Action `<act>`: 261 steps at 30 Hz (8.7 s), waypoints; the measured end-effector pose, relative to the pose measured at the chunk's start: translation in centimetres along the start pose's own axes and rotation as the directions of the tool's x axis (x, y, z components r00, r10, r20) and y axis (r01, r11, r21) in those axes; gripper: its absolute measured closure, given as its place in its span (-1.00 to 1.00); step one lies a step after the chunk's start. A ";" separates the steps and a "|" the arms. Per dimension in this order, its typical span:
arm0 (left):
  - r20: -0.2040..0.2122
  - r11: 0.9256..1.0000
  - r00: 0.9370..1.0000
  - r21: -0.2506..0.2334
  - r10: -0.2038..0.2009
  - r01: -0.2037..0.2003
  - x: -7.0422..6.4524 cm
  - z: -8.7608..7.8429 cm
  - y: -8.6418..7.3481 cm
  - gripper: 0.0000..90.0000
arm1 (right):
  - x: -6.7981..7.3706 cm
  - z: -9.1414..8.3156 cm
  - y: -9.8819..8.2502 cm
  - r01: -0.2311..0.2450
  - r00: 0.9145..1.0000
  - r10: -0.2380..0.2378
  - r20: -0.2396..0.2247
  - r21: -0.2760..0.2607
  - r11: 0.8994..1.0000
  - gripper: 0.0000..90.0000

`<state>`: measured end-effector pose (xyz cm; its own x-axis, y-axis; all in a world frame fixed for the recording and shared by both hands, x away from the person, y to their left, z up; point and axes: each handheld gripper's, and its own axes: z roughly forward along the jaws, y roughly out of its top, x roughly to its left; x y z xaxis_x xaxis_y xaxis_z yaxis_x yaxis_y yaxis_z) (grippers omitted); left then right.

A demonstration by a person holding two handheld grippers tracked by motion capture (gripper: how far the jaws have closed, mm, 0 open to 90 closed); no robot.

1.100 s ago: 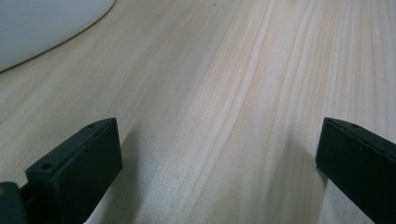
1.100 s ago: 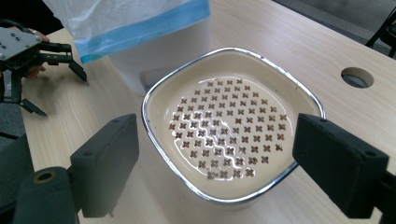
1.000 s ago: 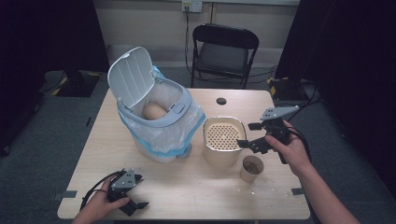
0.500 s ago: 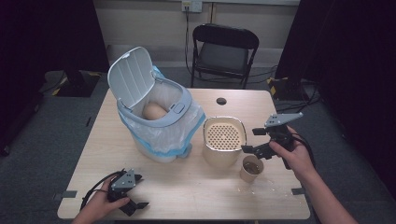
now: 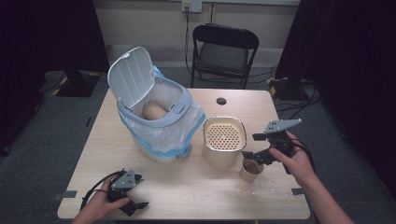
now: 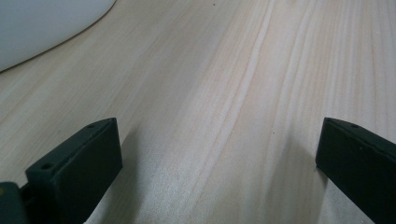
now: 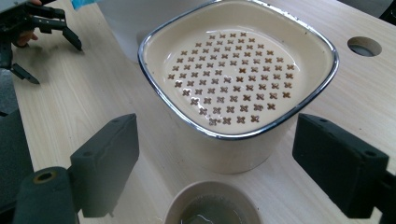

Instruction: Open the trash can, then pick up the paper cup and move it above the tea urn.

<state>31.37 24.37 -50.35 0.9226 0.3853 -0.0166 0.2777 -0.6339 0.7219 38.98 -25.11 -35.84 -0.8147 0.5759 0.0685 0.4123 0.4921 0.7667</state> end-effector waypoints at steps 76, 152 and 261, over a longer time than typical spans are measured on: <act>-0.001 1.000 1.000 -0.001 -0.002 0.002 0.0 0.0 0.0 -1.00 | -0.1 -0.1 -9.5 -0.028 1.000 0.028 -0.013 0.001 1.000 -0.68; -0.004 1.000 1.000 0.002 -0.005 0.005 -0.1 0.0 0.0 -1.00 | -1.0 4.6 -10.9 -0.019 0.998 0.018 -0.056 -0.018 1.000 -0.43; -0.011 1.000 1.000 0.004 -0.012 0.012 -0.2 0.0 0.0 -1.00 | -13.4 4.8 3.1 -0.034 0.983 0.040 0.177 -0.035 0.999 -0.38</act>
<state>31.21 24.33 -50.33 0.9162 0.4004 -0.0180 0.2902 -0.6316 0.7190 53.13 -28.15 -37.48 -0.7122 0.7018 -0.0152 0.4255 0.4488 0.7858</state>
